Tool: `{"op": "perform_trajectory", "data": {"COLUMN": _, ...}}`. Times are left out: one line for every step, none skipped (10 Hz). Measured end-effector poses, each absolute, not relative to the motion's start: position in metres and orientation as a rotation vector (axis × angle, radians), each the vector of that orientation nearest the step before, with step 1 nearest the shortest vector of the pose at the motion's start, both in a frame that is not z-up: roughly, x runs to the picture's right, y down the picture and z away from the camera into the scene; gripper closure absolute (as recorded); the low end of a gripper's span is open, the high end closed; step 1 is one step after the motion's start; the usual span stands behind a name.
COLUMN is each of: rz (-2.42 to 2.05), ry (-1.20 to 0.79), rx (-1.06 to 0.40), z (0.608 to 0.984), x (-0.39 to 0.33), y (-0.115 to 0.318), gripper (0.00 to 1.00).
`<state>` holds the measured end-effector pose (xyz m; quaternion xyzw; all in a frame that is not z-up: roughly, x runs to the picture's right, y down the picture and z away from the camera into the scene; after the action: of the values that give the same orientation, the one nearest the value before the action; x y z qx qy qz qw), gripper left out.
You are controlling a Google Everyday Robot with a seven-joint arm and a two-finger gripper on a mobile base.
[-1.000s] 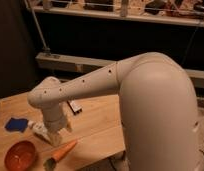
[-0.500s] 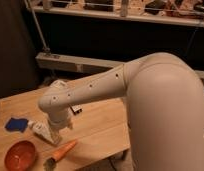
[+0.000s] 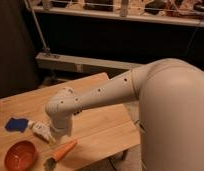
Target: Drag the pepper across the table
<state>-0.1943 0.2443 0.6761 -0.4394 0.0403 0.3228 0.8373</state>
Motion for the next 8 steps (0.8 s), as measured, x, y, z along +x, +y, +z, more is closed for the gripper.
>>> {"op": "perform_trajectory", "data": {"rz": 0.604, "ry": 0.085, "rx": -0.947, "z": 0.672, "x": -0.188, "y": 0.25, "gripper": 0.35}}
{"op": "perform_trajectory", "data": {"rz": 0.541, "ry": 0.096, "rx": -0.954, "z": 0.67, "x": -0.182, "y": 0.254, "gripper": 0.35}}
{"op": "perform_trajectory", "data": {"rz": 0.462, "ry": 0.124, "rx": -0.954, "z": 0.669, "x": -0.173, "y": 0.257, "gripper": 0.35}}
{"op": "perform_trajectory", "data": {"rz": 0.42, "ry": 0.151, "rx": -0.947, "z": 0.671, "x": -0.167, "y": 0.257, "gripper": 0.35}}
{"op": "perform_trajectory", "data": {"rz": 0.381, "ry": 0.19, "rx": -0.925, "z": 0.674, "x": -0.16, "y": 0.254, "gripper": 0.35}}
{"op": "perform_trajectory", "data": {"rz": 0.364, "ry": 0.235, "rx": -0.89, "z": 0.681, "x": -0.156, "y": 0.248, "gripper": 0.35}}
{"op": "perform_trajectory", "data": {"rz": 0.358, "ry": 0.252, "rx": -0.874, "z": 0.683, "x": -0.158, "y": 0.246, "gripper": 0.35}}
{"op": "perform_trajectory", "data": {"rz": 0.36, "ry": 0.255, "rx": -0.871, "z": 0.684, "x": -0.157, "y": 0.245, "gripper": 0.35}}
